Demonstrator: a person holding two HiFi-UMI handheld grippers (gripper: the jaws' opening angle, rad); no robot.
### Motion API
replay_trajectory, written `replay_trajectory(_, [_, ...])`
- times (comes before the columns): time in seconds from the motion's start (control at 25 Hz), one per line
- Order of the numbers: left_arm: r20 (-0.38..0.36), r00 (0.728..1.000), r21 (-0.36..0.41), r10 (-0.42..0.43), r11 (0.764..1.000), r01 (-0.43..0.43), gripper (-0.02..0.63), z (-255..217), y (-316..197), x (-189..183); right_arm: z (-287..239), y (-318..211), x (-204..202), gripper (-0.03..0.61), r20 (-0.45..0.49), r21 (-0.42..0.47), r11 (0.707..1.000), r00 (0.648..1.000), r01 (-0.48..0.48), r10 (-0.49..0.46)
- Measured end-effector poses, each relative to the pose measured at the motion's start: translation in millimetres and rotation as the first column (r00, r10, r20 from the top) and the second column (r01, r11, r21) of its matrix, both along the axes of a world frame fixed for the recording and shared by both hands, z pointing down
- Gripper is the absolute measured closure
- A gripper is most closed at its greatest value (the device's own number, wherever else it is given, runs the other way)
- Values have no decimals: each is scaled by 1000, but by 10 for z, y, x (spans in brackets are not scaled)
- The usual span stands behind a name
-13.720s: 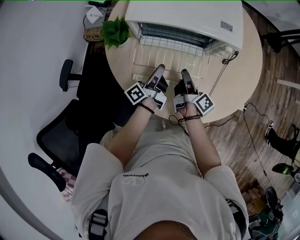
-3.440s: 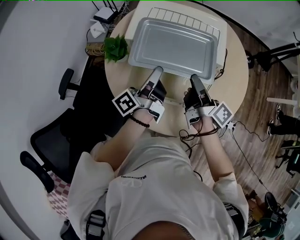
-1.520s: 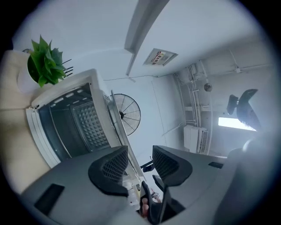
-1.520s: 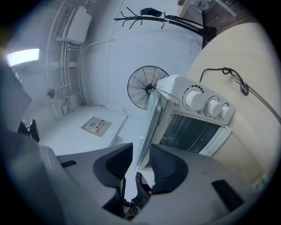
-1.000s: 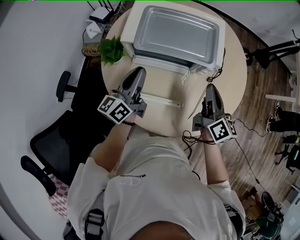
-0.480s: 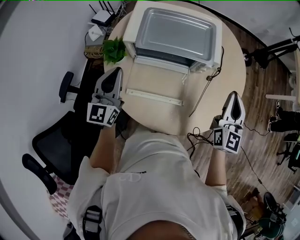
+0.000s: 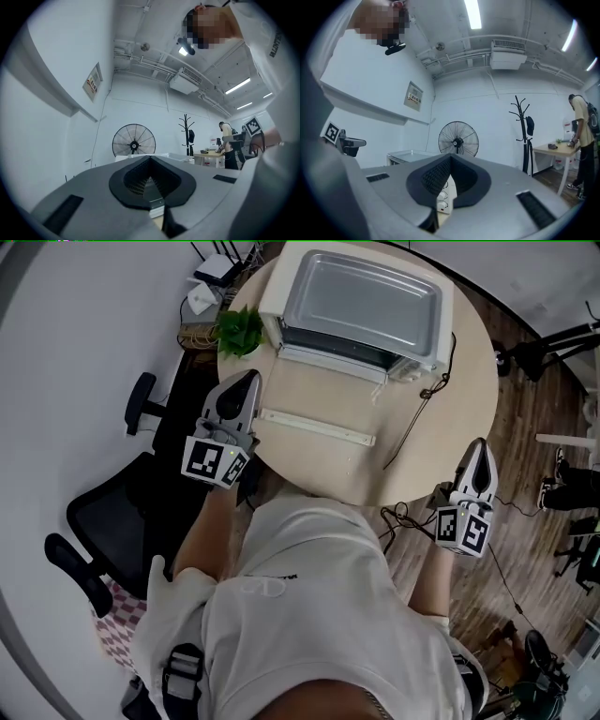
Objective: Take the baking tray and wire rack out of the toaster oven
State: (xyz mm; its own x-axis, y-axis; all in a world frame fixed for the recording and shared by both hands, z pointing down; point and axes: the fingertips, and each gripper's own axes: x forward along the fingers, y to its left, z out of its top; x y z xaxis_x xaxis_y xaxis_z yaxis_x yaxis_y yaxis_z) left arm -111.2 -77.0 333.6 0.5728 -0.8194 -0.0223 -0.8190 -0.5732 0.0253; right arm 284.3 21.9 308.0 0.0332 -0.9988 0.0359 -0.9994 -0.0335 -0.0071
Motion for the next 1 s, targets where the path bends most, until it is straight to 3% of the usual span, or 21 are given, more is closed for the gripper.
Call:
replay_trajectory(0.48, [-13,999,17,46,999,-46,611,-95,71,266,-64,-20,-1,586,1,11,1000,1000,10,-10])
replay_trajectory(1.0, [-33,999,-7,38,999,-38,611,-27,66,214,-29,-39,53,586,23,4,1000,1000,6,-6])
